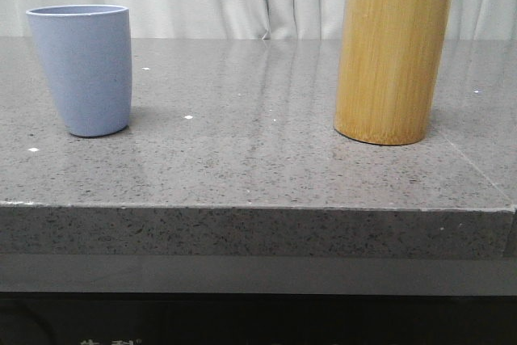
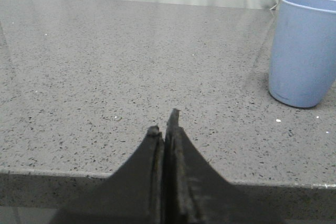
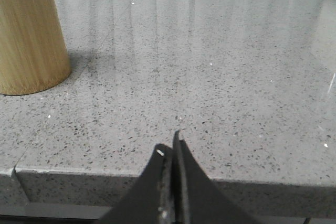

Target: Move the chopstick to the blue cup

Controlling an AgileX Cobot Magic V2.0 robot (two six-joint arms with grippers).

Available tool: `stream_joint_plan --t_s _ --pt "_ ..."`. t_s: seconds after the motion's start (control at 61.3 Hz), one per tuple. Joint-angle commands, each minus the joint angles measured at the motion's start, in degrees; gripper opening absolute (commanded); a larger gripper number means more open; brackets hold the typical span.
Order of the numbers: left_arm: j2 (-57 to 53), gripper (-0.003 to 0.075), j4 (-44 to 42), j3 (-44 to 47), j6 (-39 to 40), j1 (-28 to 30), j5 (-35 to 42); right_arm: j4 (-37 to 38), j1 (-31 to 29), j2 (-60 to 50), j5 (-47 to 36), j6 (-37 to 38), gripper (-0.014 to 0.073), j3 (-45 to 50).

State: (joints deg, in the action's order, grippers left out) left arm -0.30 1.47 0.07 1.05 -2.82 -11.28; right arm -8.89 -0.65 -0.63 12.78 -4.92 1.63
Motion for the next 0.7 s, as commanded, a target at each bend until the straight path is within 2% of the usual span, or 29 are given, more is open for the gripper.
stream_joint_plan --t_s 0.0,0.685 --pt "-1.4 -0.0019 0.5 0.4 0.5 0.0 4.8 0.4 -0.3 -1.2 -4.7 -0.3 -0.0079 -0.3" --pt "-1.4 -0.0019 0.5 0.4 0.5 -1.5 4.8 0.4 -0.3 -1.2 -4.7 -0.3 -0.0079 -0.3"
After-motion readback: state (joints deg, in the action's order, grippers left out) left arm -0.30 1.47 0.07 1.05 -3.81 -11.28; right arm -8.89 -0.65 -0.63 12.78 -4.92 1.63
